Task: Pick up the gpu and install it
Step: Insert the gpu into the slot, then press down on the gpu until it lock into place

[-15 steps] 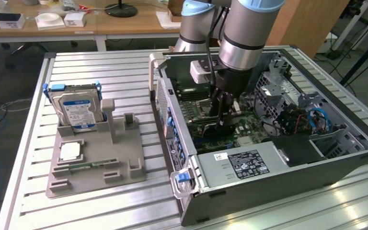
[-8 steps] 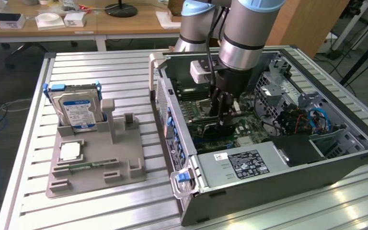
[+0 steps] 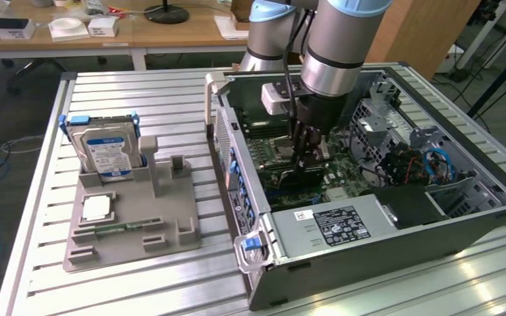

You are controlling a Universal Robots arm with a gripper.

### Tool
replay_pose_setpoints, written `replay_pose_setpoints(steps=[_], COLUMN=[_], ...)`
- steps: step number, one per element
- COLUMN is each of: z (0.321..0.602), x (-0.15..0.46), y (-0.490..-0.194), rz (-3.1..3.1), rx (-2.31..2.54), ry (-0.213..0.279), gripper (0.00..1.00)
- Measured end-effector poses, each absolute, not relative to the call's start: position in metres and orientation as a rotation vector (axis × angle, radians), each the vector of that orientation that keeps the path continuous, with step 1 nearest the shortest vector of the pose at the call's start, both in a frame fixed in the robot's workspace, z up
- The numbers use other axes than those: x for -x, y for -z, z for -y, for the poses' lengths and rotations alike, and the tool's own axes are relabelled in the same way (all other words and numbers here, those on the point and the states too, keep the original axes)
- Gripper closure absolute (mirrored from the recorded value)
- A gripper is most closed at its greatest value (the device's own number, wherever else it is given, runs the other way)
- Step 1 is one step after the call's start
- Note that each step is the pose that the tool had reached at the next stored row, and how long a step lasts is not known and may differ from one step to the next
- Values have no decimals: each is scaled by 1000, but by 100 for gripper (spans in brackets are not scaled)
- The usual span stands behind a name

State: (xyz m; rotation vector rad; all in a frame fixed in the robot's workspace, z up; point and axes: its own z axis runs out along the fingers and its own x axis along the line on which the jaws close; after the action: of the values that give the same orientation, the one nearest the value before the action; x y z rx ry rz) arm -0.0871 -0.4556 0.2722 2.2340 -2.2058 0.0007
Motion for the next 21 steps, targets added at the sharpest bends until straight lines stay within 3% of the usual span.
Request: replay_pose_setpoints(steps=[1, 4, 21], z=[456, 456, 456], x=[87, 87, 87], y=[-272, -272, -272], rz=[2206, 2206, 2206], rx=[-2234, -2234, -2234], ry=[-1, -1, -1], gripper=[71, 89, 89])
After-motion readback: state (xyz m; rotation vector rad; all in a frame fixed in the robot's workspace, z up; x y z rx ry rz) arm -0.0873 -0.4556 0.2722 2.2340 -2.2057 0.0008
